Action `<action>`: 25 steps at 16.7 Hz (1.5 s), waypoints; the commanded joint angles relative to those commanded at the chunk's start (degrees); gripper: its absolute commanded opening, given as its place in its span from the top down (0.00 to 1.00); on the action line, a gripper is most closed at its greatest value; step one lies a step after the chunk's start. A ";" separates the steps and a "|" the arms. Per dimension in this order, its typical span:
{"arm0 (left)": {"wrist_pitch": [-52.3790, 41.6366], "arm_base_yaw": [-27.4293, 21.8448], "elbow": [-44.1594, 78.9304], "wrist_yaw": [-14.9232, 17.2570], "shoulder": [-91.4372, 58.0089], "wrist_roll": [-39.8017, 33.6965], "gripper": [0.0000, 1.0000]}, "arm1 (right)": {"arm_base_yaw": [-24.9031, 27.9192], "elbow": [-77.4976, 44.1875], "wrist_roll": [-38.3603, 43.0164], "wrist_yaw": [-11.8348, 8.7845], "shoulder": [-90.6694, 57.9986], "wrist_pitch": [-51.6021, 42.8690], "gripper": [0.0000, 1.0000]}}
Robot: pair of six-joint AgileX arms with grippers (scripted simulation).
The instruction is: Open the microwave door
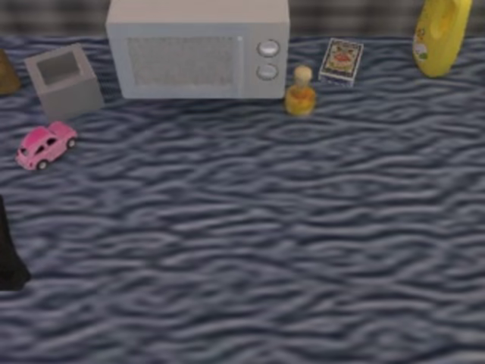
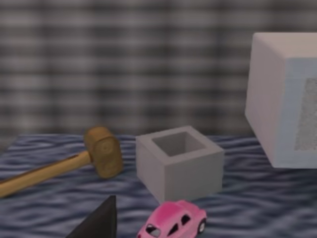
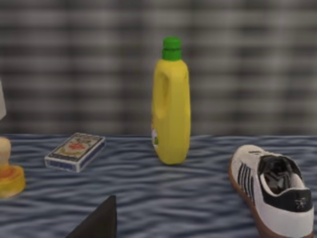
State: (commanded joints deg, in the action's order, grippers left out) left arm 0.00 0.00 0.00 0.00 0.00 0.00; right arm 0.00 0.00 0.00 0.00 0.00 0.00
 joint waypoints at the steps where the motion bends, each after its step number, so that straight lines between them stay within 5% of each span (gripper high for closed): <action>1: 0.00 0.00 0.00 0.00 0.00 0.00 0.00 | 0.00 0.00 0.00 0.00 0.00 0.00 0.00; 11: -15.02 -5.74 20.48 -0.27 -20.83 -2.69 0.00 | 0.00 0.00 0.00 0.00 0.00 0.00 0.00; 25: -68.57 -23.60 95.12 -7.50 -102.45 -14.62 0.00 | 0.00 0.00 0.00 0.00 0.00 0.00 0.00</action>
State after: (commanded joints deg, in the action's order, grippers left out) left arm -68.57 -23.60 95.12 -7.50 -102.45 -14.62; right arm 0.00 0.00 0.00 0.00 0.00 0.00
